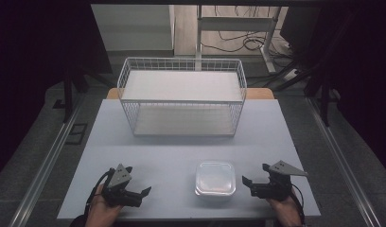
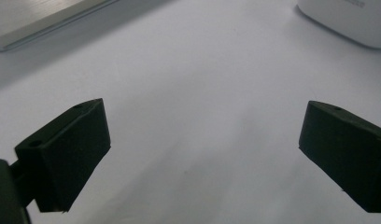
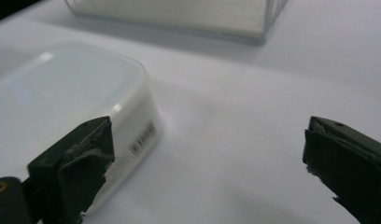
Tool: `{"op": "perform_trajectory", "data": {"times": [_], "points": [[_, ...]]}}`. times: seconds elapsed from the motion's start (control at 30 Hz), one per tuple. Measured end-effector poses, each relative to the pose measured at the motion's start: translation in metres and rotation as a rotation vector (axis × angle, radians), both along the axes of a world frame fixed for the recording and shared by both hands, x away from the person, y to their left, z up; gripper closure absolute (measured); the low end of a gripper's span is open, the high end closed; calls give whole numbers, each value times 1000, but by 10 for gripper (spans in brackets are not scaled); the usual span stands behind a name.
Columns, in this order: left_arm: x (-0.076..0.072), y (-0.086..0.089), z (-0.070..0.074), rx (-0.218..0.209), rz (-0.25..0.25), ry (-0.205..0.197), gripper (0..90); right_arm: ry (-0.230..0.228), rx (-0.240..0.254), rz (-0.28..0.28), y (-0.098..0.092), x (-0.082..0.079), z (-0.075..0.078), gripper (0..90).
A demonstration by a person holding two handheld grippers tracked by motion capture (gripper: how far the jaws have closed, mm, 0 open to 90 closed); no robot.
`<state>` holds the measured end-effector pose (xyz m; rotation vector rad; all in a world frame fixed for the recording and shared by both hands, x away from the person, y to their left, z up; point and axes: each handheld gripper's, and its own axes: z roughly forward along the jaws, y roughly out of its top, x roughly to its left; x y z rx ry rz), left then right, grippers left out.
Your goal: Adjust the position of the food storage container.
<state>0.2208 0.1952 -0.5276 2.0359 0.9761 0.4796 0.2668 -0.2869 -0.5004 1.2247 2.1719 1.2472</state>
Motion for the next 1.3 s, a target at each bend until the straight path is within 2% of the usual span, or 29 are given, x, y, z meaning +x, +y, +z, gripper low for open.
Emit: {"op": "perform_trajectory", "data": {"times": [0.07,0.2,0.33,0.47,0.63,0.67,0.7,0.73,0.8,0.83,0.87,0.93,0.97,1.0,1.03,1.07,1.3], "points": [[0,-2,-1,13,8,3,7,15,-9,9,3,1,-2,0],[1,-2,0,19,14,18,7,1,-46,19,7,0,0,0],[1,-2,1,-1,16,29,12,39,-45,20,5,2,-2,0],[0,-3,1,3,16,24,12,53,-50,18,5,3,-2,0],[0,-4,1,14,17,16,11,75,-52,29,7,1,0,127],[0,-4,1,14,17,16,10,75,-52,29,7,1,0,127],[0,-4,1,17,16,16,10,77,-49,36,7,1,1,167],[0,-5,0,24,13,14,11,90,-41,41,7,0,2,266],[0,-6,0,29,9,14,10,114,-39,70,8,0,3,404],[0,-6,0,29,9,14,10,114,-39,70,8,0,3,404],[0,-6,0,38,4,12,11,136,-48,105,11,-1,3,548],[0,-7,0,43,2,11,10,151,-75,131,14,-1,3,693],[0,-7,0,43,2,11,11,151,-75,131,14,-1,3,693],[0,-7,0,44,1,10,11,157,-83,142,16,-2,3,751],[0,-7,0,46,1,10,11,158,-98,166,22,-2,4,861],[0,-8,0,49,-1,8,11,156,-108,173,24,-3,4,889],[-1,-8,0,51,1,6,11,167,-132,212,37,-3,4,893]]}}
